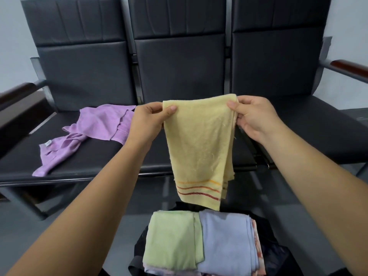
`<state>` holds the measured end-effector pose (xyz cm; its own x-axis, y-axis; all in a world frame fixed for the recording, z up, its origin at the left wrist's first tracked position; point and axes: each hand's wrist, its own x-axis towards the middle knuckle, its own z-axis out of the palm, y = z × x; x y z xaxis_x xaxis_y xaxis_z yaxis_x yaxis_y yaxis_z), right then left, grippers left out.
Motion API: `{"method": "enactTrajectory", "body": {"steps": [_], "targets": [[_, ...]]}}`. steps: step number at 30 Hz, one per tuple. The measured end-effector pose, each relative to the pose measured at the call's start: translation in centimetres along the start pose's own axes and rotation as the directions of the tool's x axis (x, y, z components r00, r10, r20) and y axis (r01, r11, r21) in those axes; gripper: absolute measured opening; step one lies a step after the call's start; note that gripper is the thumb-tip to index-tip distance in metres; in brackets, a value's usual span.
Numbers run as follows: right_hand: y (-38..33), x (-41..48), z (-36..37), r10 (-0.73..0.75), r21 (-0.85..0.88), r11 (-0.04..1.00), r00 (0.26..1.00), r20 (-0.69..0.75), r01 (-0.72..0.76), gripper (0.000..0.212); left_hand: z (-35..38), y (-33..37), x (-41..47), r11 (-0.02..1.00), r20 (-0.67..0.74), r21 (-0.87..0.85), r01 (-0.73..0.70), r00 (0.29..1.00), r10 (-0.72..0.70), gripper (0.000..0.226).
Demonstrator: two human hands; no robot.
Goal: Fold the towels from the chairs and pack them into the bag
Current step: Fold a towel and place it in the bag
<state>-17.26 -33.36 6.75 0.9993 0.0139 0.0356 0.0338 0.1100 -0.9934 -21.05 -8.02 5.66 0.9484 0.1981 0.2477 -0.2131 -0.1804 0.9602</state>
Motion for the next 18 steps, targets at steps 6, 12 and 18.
{"method": "enactTrajectory", "body": {"steps": [6, 12, 18], "targets": [[-5.5, 7.2, 3.1, 0.004, -0.031, 0.999, 0.995, -0.104, -0.007, 0.012, 0.2, 3.6, 7.7, 1.0, -0.074, -0.004, 0.007, 0.997, -0.007, 0.02], [-11.9, 11.9, 5.3, -0.1, 0.08, 0.99, 0.983, -0.154, 0.113, 0.017, 0.3, 9.5, 13.2, 0.996, -0.125, -0.05, -0.074, 0.99, 0.067, 0.022], [-9.7, 12.0, 4.0, -0.232, -0.018, 0.973, 0.965, -0.118, 0.232, 0.023, -0.3, 8.4, 12.6, 0.988, -0.089, -0.076, -0.132, 0.988, 0.125, 0.013]]}}
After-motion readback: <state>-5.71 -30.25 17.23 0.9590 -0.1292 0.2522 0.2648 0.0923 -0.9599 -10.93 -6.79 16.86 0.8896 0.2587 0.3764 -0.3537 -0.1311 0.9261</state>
